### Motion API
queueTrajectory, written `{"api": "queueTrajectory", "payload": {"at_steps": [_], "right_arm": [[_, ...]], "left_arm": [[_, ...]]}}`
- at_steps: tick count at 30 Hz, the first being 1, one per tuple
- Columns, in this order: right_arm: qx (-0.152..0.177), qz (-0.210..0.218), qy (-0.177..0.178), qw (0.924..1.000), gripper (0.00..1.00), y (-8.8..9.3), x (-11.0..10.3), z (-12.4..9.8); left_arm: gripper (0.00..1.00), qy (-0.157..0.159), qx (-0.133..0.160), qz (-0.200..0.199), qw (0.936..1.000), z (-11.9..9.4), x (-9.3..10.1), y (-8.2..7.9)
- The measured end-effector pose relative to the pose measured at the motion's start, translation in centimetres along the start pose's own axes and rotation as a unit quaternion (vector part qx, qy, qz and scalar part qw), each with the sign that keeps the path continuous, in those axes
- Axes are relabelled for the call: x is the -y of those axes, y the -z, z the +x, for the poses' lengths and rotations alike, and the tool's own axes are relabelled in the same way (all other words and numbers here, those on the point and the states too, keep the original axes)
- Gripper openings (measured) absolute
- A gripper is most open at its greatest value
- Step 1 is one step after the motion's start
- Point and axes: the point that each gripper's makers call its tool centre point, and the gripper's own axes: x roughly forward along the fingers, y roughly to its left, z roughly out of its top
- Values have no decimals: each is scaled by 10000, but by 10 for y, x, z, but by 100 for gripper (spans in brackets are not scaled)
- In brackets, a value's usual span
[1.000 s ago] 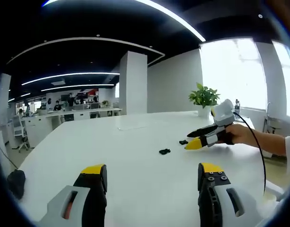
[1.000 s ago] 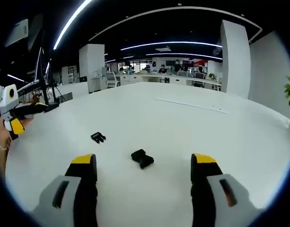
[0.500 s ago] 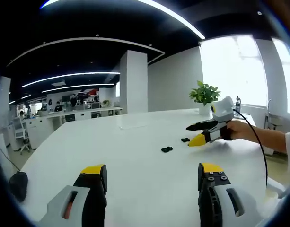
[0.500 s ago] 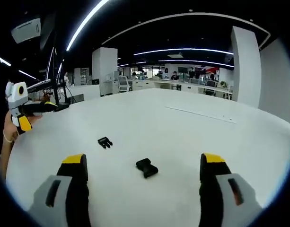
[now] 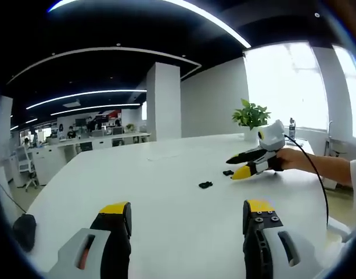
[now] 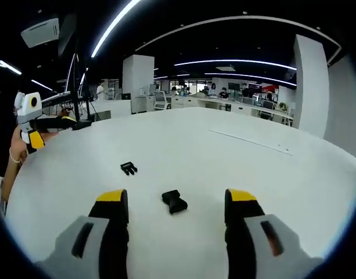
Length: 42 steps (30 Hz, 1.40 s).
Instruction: Snap the two parts of the plastic buckle together until the buckle closes and remains connected.
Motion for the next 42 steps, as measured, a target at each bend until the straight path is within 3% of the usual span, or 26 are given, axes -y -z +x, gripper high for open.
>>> {"api": "queueTrajectory", "payload": {"at_steps": [7, 22, 32, 42], "right_arm": [[42, 97, -47, 9999, 61, 0, -2, -1], [-12, 84, -119, 9999, 52, 3, -7, -1], [-81, 108, -113, 9998, 47, 5, -6, -2], [-106, 130, -120, 9998, 34, 6, -4, -1]], "left_arm": [[68, 139, 142, -20, 9998, 7, 2, -2], [70, 352, -114, 66, 9993, 28, 6, 6], [71, 552, -86, 13, 9984, 37, 12, -6], [71, 815, -166, 2, 9965, 50, 18, -11]]}}
